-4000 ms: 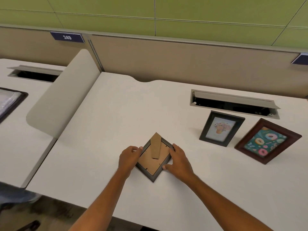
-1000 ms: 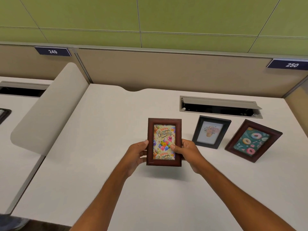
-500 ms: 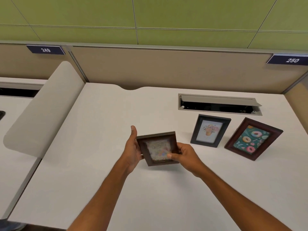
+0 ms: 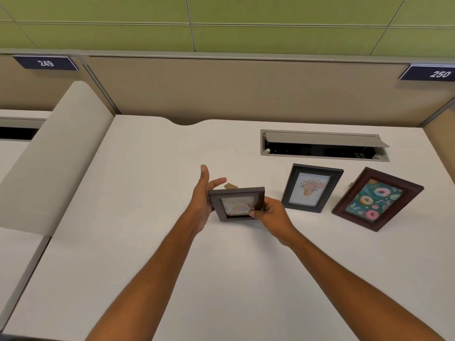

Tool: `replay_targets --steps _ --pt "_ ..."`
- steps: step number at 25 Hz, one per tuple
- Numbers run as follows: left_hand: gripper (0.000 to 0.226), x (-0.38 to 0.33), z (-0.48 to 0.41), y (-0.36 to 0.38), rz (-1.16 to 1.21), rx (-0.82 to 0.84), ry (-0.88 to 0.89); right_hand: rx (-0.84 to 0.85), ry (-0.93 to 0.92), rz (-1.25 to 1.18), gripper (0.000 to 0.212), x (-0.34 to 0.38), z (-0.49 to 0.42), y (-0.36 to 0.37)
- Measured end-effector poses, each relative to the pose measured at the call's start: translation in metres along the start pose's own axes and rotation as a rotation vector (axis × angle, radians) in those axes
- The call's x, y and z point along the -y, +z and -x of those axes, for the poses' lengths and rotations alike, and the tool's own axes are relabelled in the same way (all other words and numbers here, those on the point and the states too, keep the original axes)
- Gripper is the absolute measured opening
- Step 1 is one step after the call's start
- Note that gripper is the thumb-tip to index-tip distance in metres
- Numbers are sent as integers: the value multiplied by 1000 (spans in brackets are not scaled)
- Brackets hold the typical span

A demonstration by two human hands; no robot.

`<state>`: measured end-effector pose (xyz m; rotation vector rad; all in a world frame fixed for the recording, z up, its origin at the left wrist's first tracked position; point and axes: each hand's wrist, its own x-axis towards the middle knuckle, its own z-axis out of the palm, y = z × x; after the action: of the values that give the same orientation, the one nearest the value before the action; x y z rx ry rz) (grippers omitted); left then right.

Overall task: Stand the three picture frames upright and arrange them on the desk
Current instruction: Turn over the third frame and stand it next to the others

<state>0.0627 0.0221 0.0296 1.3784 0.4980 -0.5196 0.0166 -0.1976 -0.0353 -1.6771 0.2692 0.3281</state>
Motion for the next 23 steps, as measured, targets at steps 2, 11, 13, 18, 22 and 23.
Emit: replay_targets --steps 2,11,13,18,22,23 --pt "92 -8 -12 6 -21 -1 -6 -20 20 -13 38 0 -13 -1" --pt "81 -31 -47 28 -150 52 -24 -52 98 -74 38 -3 -47 -8" --pt "75 -31 -48 31 -160 65 -16 -59 118 -75 37 -3 -49 -9" --pt "75 -34 -52 31 -194 92 -58 -62 157 -71 37 -1 -52 -9" --pt "87 -36 -50 31 -209 85 -72 -57 161 -87 34 -1 -52 -9" --pt "92 -36 -50 30 -206 86 -72 -56 157 -99 35 -1 -51 -9"
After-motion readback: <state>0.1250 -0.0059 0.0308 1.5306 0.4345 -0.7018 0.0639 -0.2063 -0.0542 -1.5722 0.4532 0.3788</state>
